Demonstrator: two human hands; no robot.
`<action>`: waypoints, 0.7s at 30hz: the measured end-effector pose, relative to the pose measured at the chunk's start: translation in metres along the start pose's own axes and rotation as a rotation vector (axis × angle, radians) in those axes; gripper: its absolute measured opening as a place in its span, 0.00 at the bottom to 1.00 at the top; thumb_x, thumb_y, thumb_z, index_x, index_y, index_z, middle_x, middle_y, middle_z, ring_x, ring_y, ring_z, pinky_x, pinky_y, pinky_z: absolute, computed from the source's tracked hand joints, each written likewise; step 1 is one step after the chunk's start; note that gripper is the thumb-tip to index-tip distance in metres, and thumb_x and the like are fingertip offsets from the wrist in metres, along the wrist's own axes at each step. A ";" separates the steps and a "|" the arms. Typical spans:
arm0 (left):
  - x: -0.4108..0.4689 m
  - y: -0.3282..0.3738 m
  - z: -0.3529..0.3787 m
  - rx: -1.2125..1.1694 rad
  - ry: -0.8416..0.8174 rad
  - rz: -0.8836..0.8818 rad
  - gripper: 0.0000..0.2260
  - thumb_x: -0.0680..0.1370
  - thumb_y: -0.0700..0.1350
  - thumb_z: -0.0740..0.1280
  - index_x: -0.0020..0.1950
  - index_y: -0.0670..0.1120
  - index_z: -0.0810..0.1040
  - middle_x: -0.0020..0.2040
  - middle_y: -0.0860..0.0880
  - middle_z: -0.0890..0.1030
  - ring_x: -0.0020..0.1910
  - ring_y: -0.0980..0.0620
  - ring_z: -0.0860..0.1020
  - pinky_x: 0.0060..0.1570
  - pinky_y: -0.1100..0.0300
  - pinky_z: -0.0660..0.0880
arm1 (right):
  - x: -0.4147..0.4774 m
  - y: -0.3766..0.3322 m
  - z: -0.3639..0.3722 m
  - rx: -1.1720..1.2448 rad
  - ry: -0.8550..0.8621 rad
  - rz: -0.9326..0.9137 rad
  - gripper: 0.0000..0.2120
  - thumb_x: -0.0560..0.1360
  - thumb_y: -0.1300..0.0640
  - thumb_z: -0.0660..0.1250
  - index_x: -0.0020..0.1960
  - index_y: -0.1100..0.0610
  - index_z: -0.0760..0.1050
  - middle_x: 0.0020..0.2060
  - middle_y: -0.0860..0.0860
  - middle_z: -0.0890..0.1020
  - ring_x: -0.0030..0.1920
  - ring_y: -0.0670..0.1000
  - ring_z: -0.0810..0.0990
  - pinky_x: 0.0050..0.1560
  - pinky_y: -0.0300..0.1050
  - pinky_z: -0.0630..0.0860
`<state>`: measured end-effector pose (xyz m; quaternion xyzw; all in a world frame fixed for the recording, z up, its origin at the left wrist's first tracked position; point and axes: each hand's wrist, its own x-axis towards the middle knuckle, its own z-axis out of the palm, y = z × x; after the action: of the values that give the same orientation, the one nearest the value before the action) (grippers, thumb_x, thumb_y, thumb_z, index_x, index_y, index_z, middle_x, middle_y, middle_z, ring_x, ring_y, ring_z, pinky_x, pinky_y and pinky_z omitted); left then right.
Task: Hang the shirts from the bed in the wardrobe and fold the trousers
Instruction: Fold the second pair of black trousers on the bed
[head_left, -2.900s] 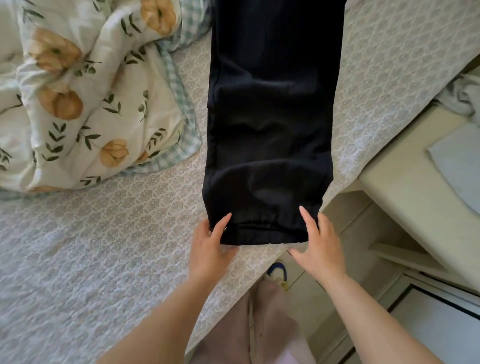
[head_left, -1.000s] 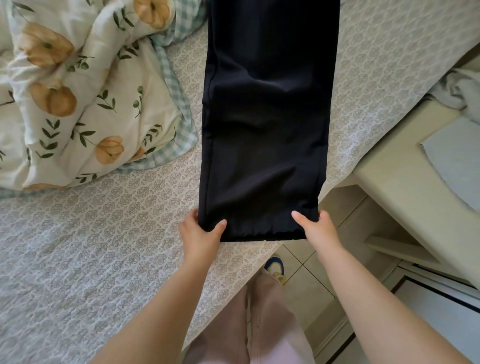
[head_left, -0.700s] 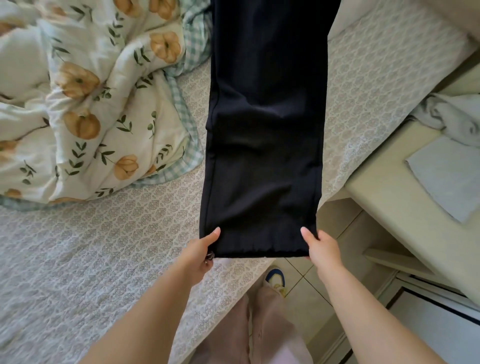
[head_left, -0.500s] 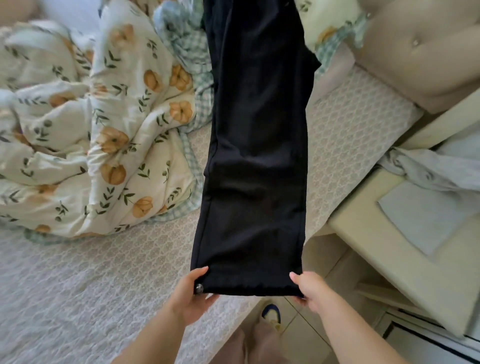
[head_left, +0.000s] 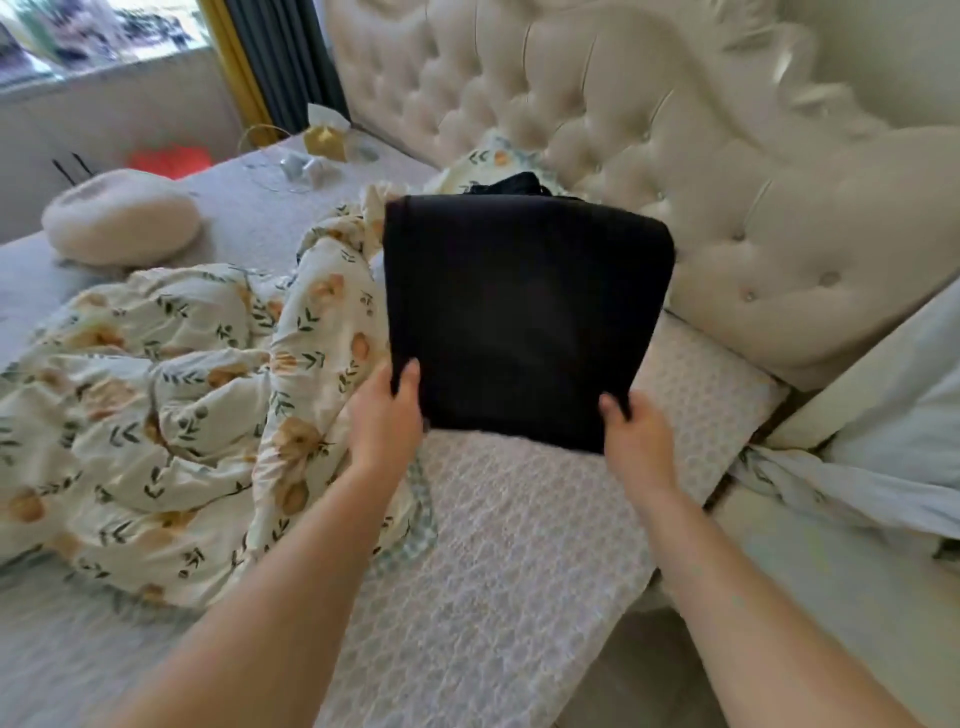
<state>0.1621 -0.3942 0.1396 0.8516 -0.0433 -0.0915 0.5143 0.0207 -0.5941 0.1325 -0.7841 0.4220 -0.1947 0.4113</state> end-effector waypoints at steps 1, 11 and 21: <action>-0.019 -0.041 0.007 0.243 -0.154 -0.186 0.12 0.81 0.53 0.59 0.55 0.47 0.77 0.50 0.45 0.81 0.47 0.46 0.78 0.49 0.53 0.75 | -0.029 0.040 0.015 -0.174 -0.255 0.264 0.14 0.79 0.53 0.60 0.55 0.62 0.77 0.44 0.58 0.79 0.47 0.56 0.79 0.46 0.47 0.75; -0.081 -0.134 0.014 0.389 -0.513 -0.875 0.13 0.80 0.47 0.63 0.39 0.41 0.71 0.35 0.45 0.76 0.31 0.50 0.74 0.22 0.65 0.65 | -0.078 0.135 0.039 -0.304 -0.590 0.849 0.08 0.75 0.59 0.64 0.52 0.62 0.73 0.44 0.57 0.78 0.42 0.58 0.83 0.33 0.44 0.77; 0.002 0.010 -0.024 -0.226 0.031 -0.024 0.10 0.80 0.54 0.59 0.47 0.54 0.78 0.43 0.57 0.82 0.46 0.58 0.79 0.44 0.66 0.75 | 0.019 -0.067 -0.012 0.421 0.108 0.021 0.09 0.75 0.45 0.61 0.43 0.48 0.78 0.39 0.43 0.81 0.45 0.45 0.81 0.40 0.36 0.77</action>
<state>0.1695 -0.3782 0.1592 0.7899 -0.0143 -0.0887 0.6066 0.0568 -0.5948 0.1928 -0.6649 0.4016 -0.3161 0.5447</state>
